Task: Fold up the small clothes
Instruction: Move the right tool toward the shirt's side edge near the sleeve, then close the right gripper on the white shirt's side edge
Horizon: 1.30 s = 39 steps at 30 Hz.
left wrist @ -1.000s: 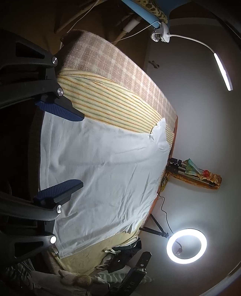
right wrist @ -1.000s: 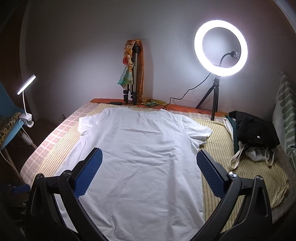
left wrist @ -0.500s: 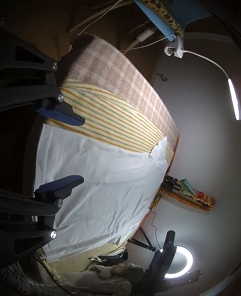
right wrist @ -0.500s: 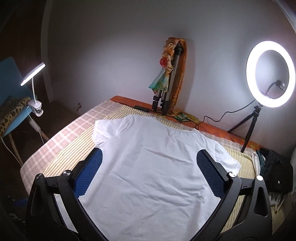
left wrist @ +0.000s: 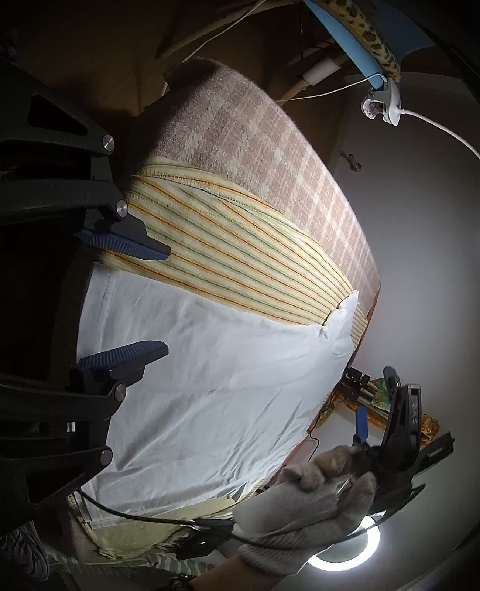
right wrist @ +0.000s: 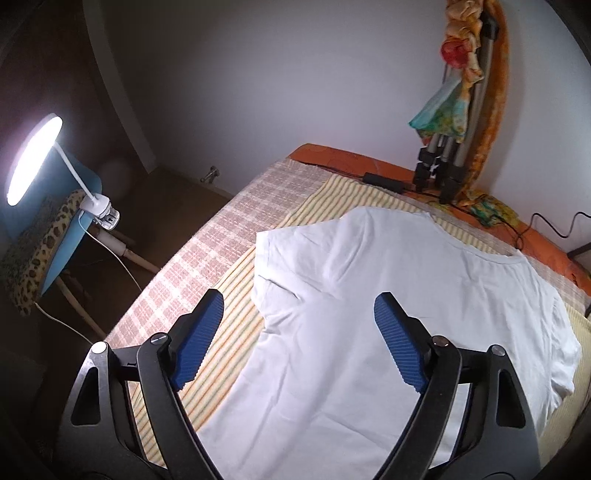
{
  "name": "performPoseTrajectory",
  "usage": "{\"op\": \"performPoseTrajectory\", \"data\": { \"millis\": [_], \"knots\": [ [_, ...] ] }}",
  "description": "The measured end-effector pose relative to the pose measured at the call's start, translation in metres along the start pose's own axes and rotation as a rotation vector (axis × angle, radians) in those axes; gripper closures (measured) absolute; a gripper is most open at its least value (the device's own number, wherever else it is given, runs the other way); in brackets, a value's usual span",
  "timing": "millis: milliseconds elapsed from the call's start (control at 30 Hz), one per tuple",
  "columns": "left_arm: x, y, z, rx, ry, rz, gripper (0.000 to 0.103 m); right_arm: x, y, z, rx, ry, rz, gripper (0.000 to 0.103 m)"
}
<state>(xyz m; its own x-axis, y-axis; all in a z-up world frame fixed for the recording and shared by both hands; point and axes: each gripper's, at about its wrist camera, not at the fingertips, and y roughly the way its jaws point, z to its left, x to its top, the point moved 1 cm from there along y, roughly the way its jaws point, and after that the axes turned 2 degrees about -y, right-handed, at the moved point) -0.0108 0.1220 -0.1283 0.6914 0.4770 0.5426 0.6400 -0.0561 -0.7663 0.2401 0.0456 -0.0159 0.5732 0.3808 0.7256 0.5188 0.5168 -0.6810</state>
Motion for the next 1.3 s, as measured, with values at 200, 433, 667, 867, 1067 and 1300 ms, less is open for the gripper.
{"op": "performPoseTrajectory", "data": {
  "millis": [200,433,667,867,1067,1300],
  "knots": [
    [-0.001,0.015,0.001,0.007,-0.007,0.038,0.059,0.025,0.058,0.013,0.017,-0.014,0.054,0.02],
    [-0.002,0.029,0.004,0.016,-0.023,0.065,0.064,0.039,0.118,0.026,0.035,-0.004,0.107,0.028],
    [-0.002,0.031,0.0,0.043,0.007,0.052,0.074,0.03,0.164,0.035,-0.025,-0.074,0.175,0.036],
    [-0.001,0.033,0.001,0.004,-0.013,0.059,0.099,0.029,0.172,0.036,-0.077,-0.123,0.178,0.047],
    [0.002,0.027,0.0,-0.043,-0.027,0.035,0.103,0.036,0.169,0.028,-0.075,-0.122,0.174,0.093],
    [0.007,0.014,-0.012,-0.12,-0.015,-0.008,0.103,0.048,0.15,-0.007,0.014,0.04,0.108,0.097]
  ]
}}
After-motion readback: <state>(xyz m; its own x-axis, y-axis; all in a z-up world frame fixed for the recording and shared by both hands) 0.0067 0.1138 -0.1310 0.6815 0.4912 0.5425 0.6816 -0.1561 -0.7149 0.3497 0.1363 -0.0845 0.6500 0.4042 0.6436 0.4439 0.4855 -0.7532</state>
